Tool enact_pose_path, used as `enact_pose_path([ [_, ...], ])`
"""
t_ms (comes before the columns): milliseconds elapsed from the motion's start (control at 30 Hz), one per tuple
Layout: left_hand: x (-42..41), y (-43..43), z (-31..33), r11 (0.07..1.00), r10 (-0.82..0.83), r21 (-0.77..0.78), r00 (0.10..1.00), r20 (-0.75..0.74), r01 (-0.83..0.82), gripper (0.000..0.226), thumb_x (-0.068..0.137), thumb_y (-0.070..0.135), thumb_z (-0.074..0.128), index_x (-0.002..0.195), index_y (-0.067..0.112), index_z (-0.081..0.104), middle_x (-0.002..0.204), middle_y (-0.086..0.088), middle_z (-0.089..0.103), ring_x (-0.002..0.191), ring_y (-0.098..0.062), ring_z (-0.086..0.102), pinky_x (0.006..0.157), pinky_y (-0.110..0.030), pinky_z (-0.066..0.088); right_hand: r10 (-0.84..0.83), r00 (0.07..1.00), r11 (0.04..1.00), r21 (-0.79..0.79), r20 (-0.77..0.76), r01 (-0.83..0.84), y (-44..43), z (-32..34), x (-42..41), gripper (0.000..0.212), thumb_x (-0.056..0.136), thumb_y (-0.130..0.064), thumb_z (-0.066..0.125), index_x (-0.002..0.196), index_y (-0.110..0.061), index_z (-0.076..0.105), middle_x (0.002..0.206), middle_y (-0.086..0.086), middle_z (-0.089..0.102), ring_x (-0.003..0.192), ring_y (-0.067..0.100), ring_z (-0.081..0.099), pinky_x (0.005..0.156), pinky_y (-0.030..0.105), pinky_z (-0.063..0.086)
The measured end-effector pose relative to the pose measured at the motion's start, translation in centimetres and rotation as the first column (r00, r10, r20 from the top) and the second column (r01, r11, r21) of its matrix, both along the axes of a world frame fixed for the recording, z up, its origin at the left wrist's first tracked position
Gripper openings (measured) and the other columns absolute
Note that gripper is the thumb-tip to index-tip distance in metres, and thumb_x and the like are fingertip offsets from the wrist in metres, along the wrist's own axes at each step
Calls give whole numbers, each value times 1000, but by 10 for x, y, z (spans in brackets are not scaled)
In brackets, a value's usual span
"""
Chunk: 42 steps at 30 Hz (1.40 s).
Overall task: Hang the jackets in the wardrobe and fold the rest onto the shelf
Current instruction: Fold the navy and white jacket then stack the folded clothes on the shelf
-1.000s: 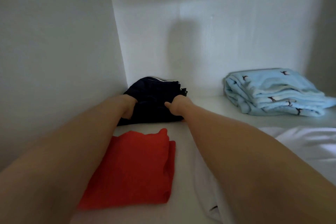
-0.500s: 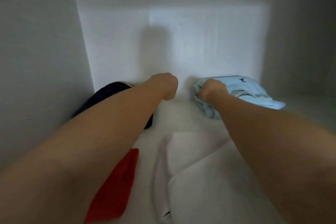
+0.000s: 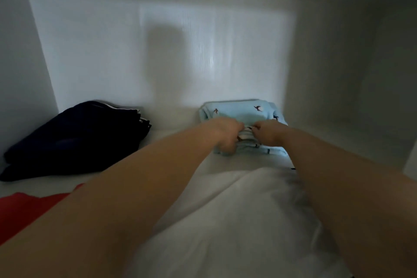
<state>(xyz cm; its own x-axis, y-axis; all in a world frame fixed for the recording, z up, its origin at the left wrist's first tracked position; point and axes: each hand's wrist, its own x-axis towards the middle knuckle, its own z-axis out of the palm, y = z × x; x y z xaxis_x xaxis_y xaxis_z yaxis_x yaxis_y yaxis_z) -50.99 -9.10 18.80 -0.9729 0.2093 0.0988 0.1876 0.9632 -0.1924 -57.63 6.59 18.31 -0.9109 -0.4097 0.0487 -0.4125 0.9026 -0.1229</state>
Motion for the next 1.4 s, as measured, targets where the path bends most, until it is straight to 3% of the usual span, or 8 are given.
enact_pose_path([
  [367, 74, -86, 4, 939, 317, -138, 948, -12, -316, 37, 79, 26, 70, 105, 26, 43, 122, -8, 59, 111, -29, 59, 83, -37, 46, 278, 960, 956, 104, -32, -273, -93, -5, 54, 66, 102, -63, 17, 150, -25, 41, 158, 13, 37, 145, 34, 34, 117, 48, 25],
  [600, 113, -67, 19, 912, 410, -60, 908, 89, -406, 51, 84, 33, 70, 131, 18, 54, 130, -10, 58, 117, -29, 58, 96, -36, 48, 315, 949, 946, 68, 13, -316, -90, 4, 75, 60, 105, -52, 23, 153, -18, 38, 158, 15, 38, 141, 33, 40, 116, 44, 29],
  [800, 166, -20, 31, 955, 277, 100, 960, 37, -279, 49, 92, 39, 62, 139, 25, 57, 136, 1, 60, 121, -23, 56, 100, -34, 46, 294, 956, 954, 59, -9, -293, -60, 20, 105, 78, 103, -59, 36, 161, -16, 5, 166, 14, 19, 152, 32, 19, 119, 42, 22],
  [1100, 263, 29, 18, 974, 88, 221, 987, -135, -56, 27, 100, 29, 56, 94, 12, 76, 96, -5, 73, 91, -25, 67, 81, -40, 52, 329, 943, 936, 153, -47, -318, -12, 24, 210, 41, 105, -45, 42, 131, -20, 61, 129, 3, 63, 115, 24, 59, 100, 32, 45],
  [1167, 280, 44, 7, 947, 92, 314, 994, -56, -70, 47, 101, 55, 46, 97, 17, 72, 96, -2, 71, 91, -23, 65, 72, -32, 47, 229, 973, 966, 125, -24, -225, 4, 21, 226, 39, 105, -37, 43, 134, -16, 59, 131, 6, 61, 115, 25, 58, 93, 30, 44],
  [1233, 294, 53, -12, 941, 121, 297, 981, 149, -161, 85, 87, 85, 31, 137, 21, 57, 139, -2, 60, 126, -24, 55, 91, -29, 39, 97, 994, 986, 139, -46, -90, 21, 15, 241, 34, 103, -32, 46, 128, -14, 61, 126, 8, 63, 107, 26, 60, 87, 31, 47],
  [1300, 300, 56, -32, 949, 187, 193, 937, 296, -250, 118, 68, 101, 23, 160, 27, 20, 166, 1, 24, 150, -27, 26, 114, -43, 26, -32, 995, 993, 111, -93, 42, 37, 11, 243, 35, 100, -35, 49, 125, -14, 62, 127, 9, 63, 108, 28, 62, 87, 33, 48],
  [1400, 308, 47, -54, 972, 188, 90, 949, 254, -216, 121, 65, 103, 24, 159, 35, -7, 170, 7, -3, 155, -31, -2, 119, -65, 8, -210, 975, 971, 103, -74, 217, 73, 0, 251, 40, 100, -40, 48, 126, -13, 63, 127, 11, 63, 107, 30, 60, 87, 36, 44],
])
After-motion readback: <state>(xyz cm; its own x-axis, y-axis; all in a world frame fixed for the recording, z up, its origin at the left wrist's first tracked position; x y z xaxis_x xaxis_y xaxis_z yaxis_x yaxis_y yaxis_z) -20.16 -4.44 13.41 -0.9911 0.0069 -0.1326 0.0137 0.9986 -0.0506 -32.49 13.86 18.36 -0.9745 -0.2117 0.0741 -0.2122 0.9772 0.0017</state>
